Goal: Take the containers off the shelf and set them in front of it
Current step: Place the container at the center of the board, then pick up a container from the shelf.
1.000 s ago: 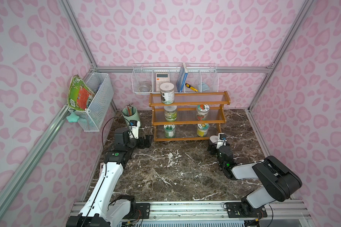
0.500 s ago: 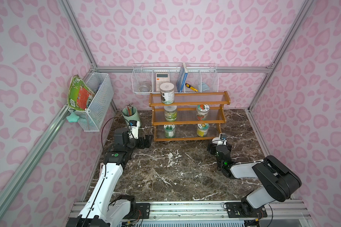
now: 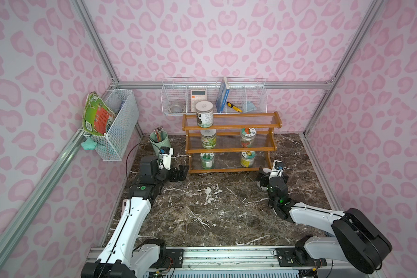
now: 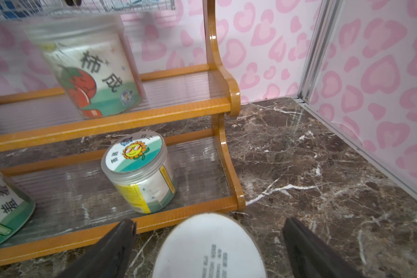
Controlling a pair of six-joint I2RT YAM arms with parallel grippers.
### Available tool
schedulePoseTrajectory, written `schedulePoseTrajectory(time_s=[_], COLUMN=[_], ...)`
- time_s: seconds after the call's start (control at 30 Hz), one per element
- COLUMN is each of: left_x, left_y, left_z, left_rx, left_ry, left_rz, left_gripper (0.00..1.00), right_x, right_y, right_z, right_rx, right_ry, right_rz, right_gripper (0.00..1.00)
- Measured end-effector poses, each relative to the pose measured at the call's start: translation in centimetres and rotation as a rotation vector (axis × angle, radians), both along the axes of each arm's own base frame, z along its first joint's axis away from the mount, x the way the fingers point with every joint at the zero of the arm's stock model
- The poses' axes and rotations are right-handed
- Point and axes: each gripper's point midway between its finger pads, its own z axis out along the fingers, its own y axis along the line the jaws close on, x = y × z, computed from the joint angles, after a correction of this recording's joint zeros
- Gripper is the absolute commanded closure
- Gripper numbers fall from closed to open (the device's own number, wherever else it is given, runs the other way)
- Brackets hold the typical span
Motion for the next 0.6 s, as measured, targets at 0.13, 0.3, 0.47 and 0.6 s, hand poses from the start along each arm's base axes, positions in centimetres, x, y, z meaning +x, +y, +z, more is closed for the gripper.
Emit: schedulePoseTrajectory(time_s=[0.13,0.3,0.47,0.6], left_x=[1.3,3.2,5.2,7.6], left_y=[-1.3,-3.6,-4.9,-5.8], left_z=[5.3,10.2,12.2,13.8], left_rx=[0.0,0.024,0.027,0.014], left_ry=[-0.103,-0.195,-0.25,-0.298], left_rz=[-0.062,-0.167,-0.235,-0.263], left_gripper=[0.03,0.03,0.03,0.03], right_x=[-0.5,-1.7,-3.5,-4.2], right_y=[0.3,1.3,1.4,1.3], right_z=[2.7,4.3,5.1,6.3], right_rx=[0.018,0.036,0.053,0.055], right_ry=[-0.04,-0.056,-0.081,-0.115], right_rz=[0.041,0.144,0.216,0.238], right_gripper=[0.01,0.01,0.01,0.01])
